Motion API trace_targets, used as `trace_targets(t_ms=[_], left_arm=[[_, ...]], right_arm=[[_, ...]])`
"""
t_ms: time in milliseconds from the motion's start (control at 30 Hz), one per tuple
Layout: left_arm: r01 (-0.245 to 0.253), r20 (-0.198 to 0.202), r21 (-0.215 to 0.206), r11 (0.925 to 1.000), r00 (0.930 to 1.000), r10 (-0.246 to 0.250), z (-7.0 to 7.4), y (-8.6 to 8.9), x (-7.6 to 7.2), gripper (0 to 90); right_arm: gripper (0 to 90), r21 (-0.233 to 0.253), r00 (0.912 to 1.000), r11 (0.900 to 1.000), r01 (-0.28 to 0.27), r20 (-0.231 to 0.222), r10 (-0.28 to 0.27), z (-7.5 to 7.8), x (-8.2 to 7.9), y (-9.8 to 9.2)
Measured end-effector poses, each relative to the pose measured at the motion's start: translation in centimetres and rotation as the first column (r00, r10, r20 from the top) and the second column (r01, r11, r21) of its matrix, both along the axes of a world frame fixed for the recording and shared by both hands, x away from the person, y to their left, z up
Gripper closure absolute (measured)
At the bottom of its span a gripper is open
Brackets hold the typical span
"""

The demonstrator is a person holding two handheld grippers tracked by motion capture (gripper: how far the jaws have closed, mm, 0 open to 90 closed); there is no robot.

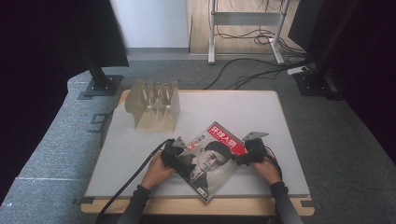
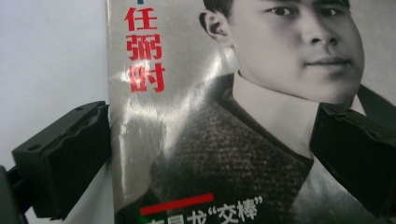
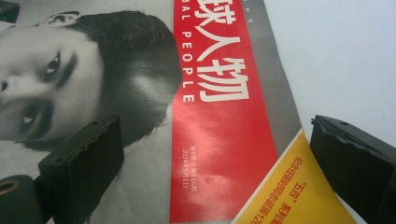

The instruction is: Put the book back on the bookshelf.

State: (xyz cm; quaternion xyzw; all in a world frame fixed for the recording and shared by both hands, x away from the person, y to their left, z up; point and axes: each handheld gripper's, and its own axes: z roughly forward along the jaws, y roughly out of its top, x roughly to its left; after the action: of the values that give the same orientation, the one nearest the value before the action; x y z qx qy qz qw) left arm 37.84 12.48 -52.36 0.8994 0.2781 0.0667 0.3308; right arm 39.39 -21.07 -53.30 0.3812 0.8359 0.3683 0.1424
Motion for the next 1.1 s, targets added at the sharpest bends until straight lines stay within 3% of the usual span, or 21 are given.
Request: trace_targets(t_ms=[200, 500, 567, 633, 700, 833, 967, 1067, 1100], left_arm=[[-0.003, 0.005, -0.004, 1.0, 1.0, 0.003, -0.1, 0.2, -0.3, 0.0], [-0.016, 0.01, -0.002, 0.9999, 0.9998, 0.016, -0.1, 0.3, -0.9, 0.0], [-0.013, 0.003, -0.002, 0.9999, 0.9999, 0.013, 0.0, 0.3, -0.9, 0.0], [-0.014, -0.028, -0.022, 0.9997, 0.9995, 0.013, 0.2, 0.6, -0.6, 0.0], [-0.031, -0.026, -0.011, 0.9995, 0.9992, 0.031, 0.4, 1.1, -0.1, 0.0], [-0.089, 0.02, 0.029, 0.9956, 0.9959, 0.088, 1.1, 2.7, 1.1, 0.0], [-0.161, 0.05, 0.034, 0.9864, 0.986, 0.159, 1.7, 4.5, 2.4, 0.0], [-0.206, 0.062, 0.071, 0.9759, 0.9774, 0.202, 1.6, 5.7, 3.4, 0.0], [-0.206, 0.062, 0.071, 0.9759, 0.9774, 0.202, 1.6, 5.7, 3.4, 0.0]], right_arm=[[3.1, -0.035, 0.9999, 0.999, -0.011, -0.007, 0.011, 0.5, -0.7, -0.5], [0.6, -0.063, 0.9995, 0.998, 0.006, 0.031, -0.004, 0.7, -3.7, -2.2], [0.4, -0.066, 0.9996, 0.998, 0.009, 0.028, -0.007, 0.6, -3.9, -2.3], [1.0, -0.064, 0.9999, 0.998, -0.001, 0.011, 0.002, 0.2, -4.4, -2.2], [0.7, -0.068, 0.9999, 0.998, -0.006, 0.012, 0.006, 0.1, -4.5, -2.1], [0.0, -0.059, 0.9997, 0.998, 0.005, 0.024, -0.003, -0.1, -4.7, -2.0], [0.0, -0.054, 0.9998, 0.999, 0.009, 0.02, -0.008, -0.1, -4.7, -2.0], [0.0, -0.05, 0.9997, 0.999, 0.011, 0.022, -0.009, -0.2, -4.7, -2.0], [0.0, -0.05, 0.9997, 0.999, 0.011, 0.022, -0.009, -0.2, -4.7, -2.0]])
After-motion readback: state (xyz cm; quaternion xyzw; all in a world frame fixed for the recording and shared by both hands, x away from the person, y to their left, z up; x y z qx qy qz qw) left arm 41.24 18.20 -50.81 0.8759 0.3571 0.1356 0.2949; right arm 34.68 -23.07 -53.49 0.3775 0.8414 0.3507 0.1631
